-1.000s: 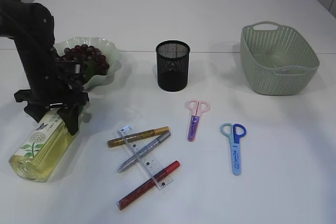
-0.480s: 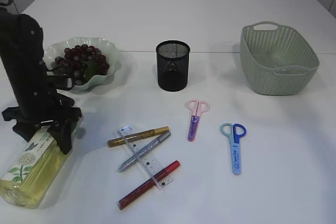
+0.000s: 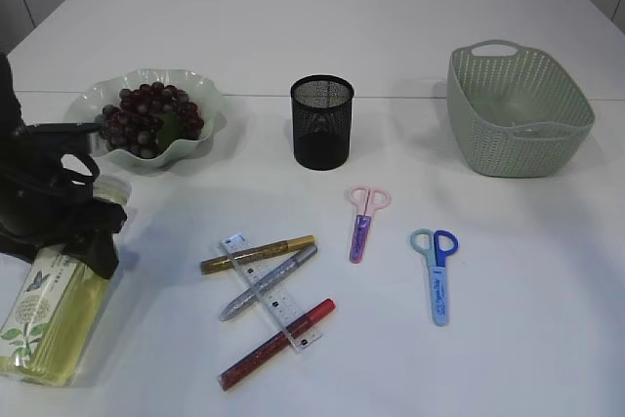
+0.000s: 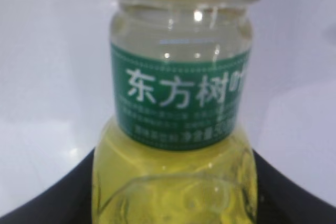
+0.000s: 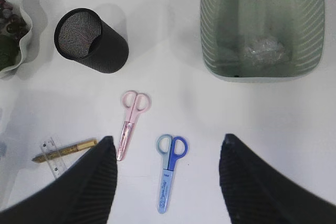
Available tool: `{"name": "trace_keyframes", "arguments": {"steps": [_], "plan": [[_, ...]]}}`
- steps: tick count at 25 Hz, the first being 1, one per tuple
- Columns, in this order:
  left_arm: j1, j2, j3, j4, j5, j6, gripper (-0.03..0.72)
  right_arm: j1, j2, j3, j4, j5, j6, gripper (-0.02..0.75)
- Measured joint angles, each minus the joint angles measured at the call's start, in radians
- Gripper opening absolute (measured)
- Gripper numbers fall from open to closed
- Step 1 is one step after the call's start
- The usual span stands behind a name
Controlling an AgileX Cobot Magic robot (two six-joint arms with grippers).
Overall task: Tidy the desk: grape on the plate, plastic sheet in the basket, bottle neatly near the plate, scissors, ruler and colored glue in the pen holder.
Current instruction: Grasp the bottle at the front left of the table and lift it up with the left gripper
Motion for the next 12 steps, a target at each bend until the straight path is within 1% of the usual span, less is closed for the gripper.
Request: {"name": "trace_keyframes", "arguments": {"steps": [6,12], "plan": [[0.000,-0.190,0.156,0.002,-0.232,0.000,0.435,0.000,0.000,0.000,0.000,0.000,0.000,0.483],[0.000,-0.399,0.343,0.018,-0.481,0.000,0.435,0.000,0.000,0.000,0.000,0.000,0.000,0.484]]}}
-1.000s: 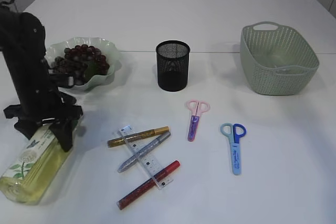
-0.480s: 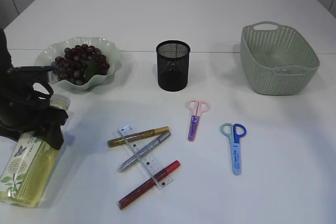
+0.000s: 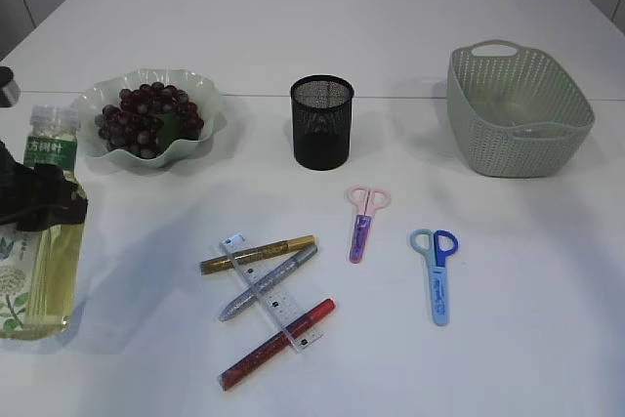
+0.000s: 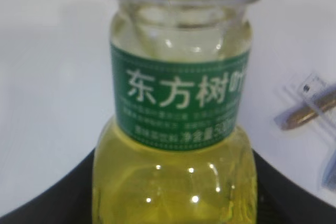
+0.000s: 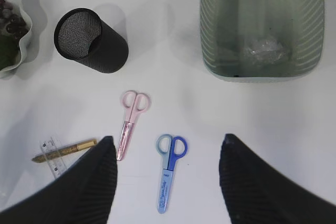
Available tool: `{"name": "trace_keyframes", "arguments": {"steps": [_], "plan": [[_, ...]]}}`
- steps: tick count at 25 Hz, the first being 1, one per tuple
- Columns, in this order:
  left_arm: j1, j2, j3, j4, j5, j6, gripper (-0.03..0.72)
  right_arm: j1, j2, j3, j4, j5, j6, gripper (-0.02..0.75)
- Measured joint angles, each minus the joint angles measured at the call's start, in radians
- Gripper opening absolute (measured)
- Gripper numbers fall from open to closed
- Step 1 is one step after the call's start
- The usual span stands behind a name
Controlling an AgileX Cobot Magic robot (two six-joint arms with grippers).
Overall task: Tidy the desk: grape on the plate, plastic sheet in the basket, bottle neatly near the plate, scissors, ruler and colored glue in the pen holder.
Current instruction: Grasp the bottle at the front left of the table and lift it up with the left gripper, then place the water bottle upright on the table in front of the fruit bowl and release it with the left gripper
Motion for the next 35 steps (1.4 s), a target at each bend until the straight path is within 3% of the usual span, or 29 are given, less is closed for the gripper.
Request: {"name": "trace_keyframes", "arguments": {"steps": [10,22,27,35], "plan": [[0.000,-0.110,0.202,0.002,-0.560,0.002,0.434,0.000,0.000,0.000,-0.002,0.000,0.000,0.484],[0.000,0.154,0.209,0.008,-1.189,0.046,0.432,0.000,0.000,0.000,-0.004,0.000,-0.051,0.484],[0.000,0.269,0.209,0.006,-1.364,0.048,0.432,0.000,0.000,0.000,-0.004,0.000,-0.103,0.484],[0.000,0.383,0.201,0.004,-1.387,0.048,0.432,0.000,0.000,0.000,-0.009,0.000,-0.127,0.484]]}}
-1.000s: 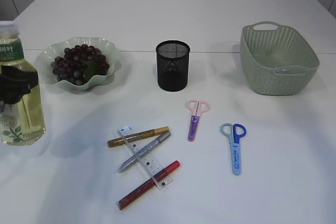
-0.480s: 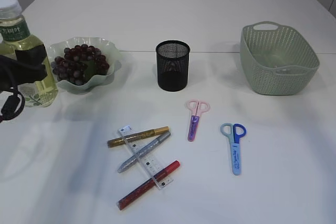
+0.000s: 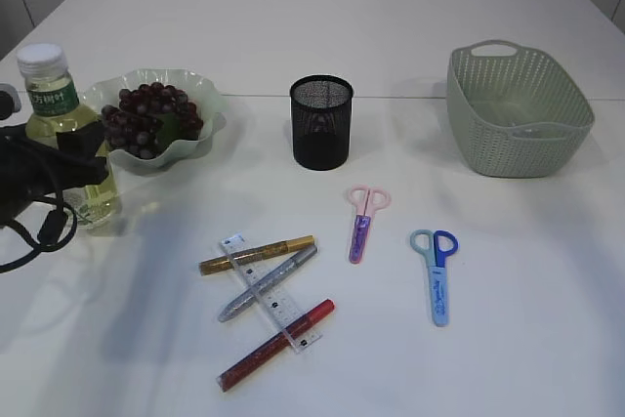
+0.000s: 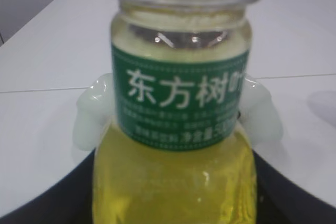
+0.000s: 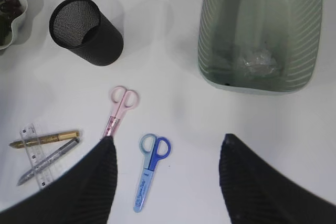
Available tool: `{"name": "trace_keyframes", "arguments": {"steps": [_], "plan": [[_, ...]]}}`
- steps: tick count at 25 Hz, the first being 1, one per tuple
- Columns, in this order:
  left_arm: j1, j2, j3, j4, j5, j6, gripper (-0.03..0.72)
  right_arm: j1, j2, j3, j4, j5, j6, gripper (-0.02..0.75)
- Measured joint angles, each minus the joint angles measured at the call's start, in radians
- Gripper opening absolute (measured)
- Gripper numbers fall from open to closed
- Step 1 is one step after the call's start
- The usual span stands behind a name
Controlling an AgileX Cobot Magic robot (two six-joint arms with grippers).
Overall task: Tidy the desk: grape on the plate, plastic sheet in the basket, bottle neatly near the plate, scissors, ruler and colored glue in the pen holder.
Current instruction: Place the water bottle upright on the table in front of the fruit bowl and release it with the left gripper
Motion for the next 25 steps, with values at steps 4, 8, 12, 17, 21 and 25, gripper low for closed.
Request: {"name": "trace_keyframes", "arguments": {"steps": [4,8,12,17,21,25], "plan": [[0.000,0.038,-0.035,-0.002,-0.002,0.000,0.432,0.000,0.000,0.000,-0.016,0.000,-0.004,0.484],[0.000,0.067,-0.068,-0.002,-0.004,0.000,0.433,0.000,0.000,0.000,-0.024,0.000,-0.003,0.484],[0.000,0.096,-0.100,-0.002,-0.006,-0.002,0.433,0.000,0.000,0.000,-0.024,0.000,-0.003,0.484],[0.000,0.159,-0.137,-0.002,-0.013,-0.004,0.433,0.000,0.000,0.000,-0.030,0.000,-0.006,0.484],[0.000,0.179,-0.148,-0.002,-0.038,-0.004,0.433,0.000,0.000,0.000,-0.032,0.000,-0.006,0.484],[0.000,0.185,-0.149,0.009,-0.050,-0.004,0.433,0.000,0.000,0.000,-0.032,0.000,-0.006,0.484]]}}
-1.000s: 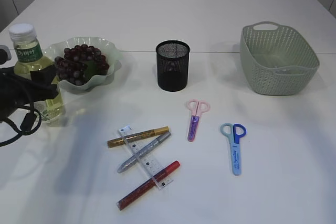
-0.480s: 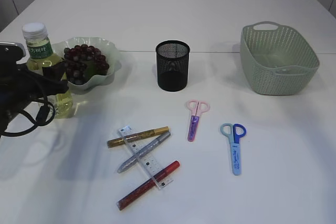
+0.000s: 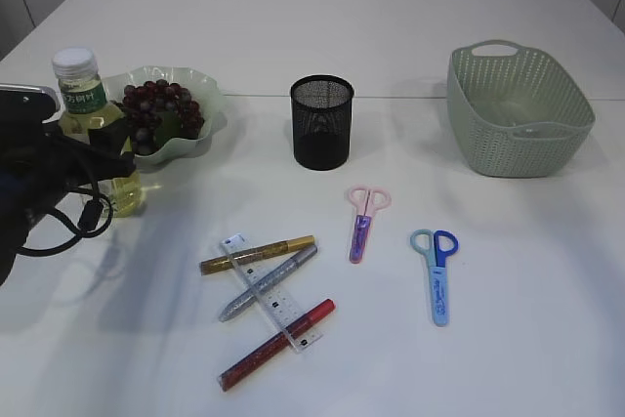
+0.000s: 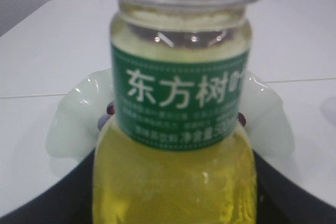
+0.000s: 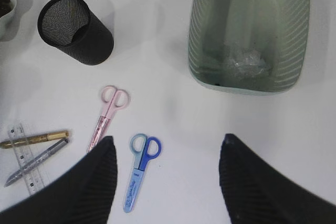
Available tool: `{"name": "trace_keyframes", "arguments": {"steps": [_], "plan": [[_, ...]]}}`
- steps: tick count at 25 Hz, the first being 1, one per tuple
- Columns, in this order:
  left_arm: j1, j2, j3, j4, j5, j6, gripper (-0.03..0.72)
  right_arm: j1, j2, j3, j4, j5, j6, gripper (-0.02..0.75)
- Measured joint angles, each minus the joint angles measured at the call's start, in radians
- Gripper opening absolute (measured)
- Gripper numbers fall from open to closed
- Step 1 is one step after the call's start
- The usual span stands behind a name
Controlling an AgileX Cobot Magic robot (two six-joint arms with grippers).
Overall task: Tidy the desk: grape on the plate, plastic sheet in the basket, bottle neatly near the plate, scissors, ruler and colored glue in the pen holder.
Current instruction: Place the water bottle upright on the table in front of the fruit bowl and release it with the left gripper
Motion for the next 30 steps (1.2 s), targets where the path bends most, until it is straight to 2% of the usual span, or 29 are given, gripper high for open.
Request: {"name": "trace_keyframes", "arguments": {"steps": [8,19,30], "plan": [[0.000,0.002,0.000,0.024,-0.004,0.000,0.433,0.000,0.000,0.000,0.000,0.000,0.000,0.484],[0.000,0.002,0.070,0.044,-0.080,-0.006,0.438,0.000,0.000,0.000,-0.008,0.000,-0.002,0.484],[0.000,0.002,0.070,0.045,-0.078,-0.006,0.564,0.000,0.000,0.000,-0.010,0.000,-0.002,0.484]]}}
